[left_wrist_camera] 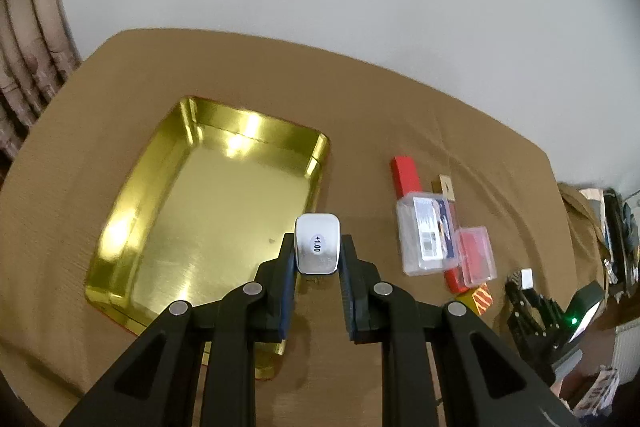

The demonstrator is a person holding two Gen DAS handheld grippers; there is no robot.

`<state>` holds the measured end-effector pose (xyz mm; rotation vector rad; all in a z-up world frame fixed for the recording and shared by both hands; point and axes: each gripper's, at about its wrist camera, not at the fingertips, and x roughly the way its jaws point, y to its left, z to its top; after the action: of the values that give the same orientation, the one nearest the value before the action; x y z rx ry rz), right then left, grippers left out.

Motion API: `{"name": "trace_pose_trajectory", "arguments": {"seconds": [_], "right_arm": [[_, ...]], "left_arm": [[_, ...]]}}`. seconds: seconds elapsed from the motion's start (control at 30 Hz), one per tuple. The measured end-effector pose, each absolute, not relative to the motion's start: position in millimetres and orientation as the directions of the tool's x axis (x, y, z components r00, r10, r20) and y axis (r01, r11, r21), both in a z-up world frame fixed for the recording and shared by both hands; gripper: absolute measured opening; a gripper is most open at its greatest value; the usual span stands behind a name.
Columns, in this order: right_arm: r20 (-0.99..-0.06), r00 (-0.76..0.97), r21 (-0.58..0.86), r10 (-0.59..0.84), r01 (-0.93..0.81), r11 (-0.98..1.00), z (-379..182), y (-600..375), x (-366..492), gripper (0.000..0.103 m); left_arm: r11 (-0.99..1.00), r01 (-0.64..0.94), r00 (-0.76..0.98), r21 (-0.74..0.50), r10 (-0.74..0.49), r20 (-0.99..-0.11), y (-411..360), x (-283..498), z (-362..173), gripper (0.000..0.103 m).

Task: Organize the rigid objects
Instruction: 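Carry the silver bar into the gold tin and open the left gripper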

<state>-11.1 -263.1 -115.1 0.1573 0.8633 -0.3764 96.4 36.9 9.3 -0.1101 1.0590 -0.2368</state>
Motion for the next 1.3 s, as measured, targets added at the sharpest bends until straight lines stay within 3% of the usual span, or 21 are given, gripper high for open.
{"name": "trace_pose_trajectory", "arguments": {"seconds": [0.67, 1.3], "right_arm": [[-0.766, 0.588, -0.019, -0.261, 0.385, 0.923, -115, -263, -10, 0.031], [-0.765, 0.586, -0.028, -0.266, 0.382, 0.924, -116, -261, -9, 0.031]], "left_arm": [[1.0, -0.031, 0.44, 0.002, 0.016, -0.898, 112, 126, -20, 0.017], [0.998, -0.024, 0.432, 0.065, 0.069, -0.899, 111, 130, -35, 0.018]]}}
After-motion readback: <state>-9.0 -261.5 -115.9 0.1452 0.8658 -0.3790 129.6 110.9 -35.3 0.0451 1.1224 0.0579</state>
